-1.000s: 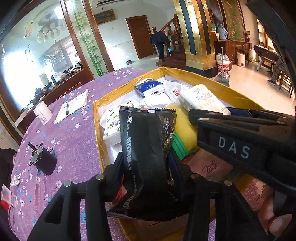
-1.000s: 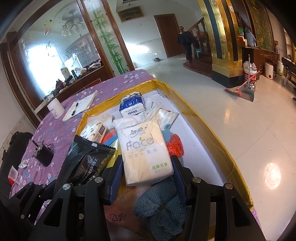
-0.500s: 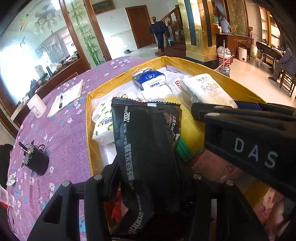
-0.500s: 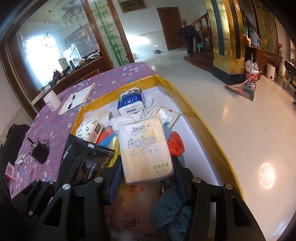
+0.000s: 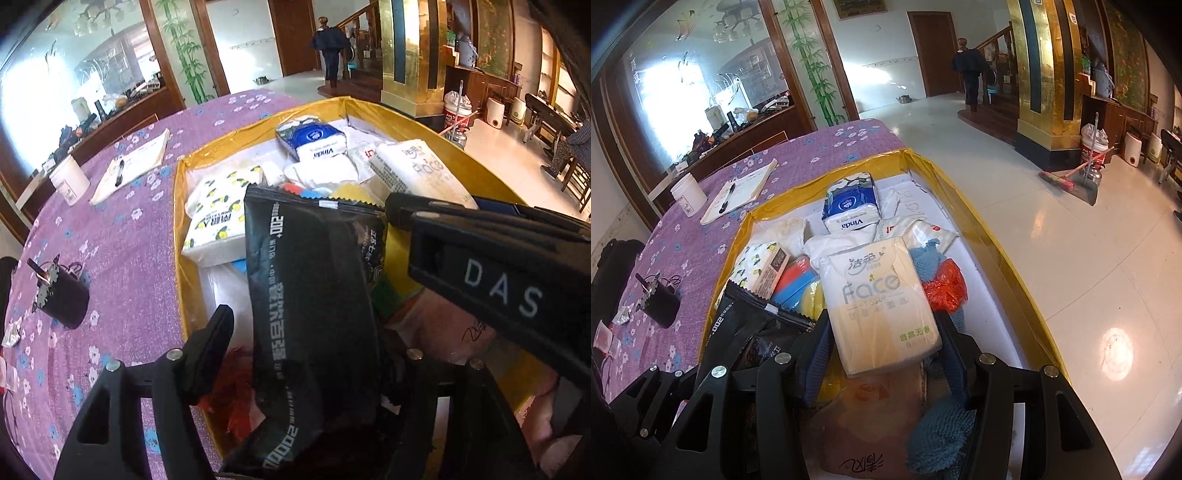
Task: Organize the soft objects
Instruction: 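Carry the Face pack and black bag over the yellow tray and lower them, then open both tools to release the Face pack and black bag in the tray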
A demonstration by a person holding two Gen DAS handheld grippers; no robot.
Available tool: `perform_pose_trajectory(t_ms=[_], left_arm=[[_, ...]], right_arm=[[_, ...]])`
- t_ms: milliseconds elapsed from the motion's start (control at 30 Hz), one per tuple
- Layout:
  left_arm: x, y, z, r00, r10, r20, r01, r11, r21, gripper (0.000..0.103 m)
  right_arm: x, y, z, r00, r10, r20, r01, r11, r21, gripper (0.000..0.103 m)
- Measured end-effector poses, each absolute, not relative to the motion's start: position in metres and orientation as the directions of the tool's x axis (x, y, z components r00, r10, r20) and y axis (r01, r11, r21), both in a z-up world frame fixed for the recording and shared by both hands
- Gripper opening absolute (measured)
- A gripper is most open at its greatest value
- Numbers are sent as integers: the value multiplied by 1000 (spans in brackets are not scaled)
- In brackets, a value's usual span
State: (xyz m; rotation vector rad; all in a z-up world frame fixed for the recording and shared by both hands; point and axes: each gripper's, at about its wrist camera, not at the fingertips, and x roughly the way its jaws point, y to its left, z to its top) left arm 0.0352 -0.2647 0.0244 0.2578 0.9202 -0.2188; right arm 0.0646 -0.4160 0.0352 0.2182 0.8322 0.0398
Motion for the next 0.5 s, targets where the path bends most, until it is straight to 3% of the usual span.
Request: perform_pose_trajectory(t_ms=[100,367,500], left_arm=[[38,-285,22,576,-55,-816,302,942,149,69],[35,-294,21,567,-90,-819,324,938,121,73],[32,-295,22,578,-102,-810,332,936,119,75]], right_arm=[[66,-412,35,670,99,-736,55,982,181,59],[60,-415,39,682,103,-724,52,981,188,77],[57,-416,41,682,109,-724,51,979,195,80]])
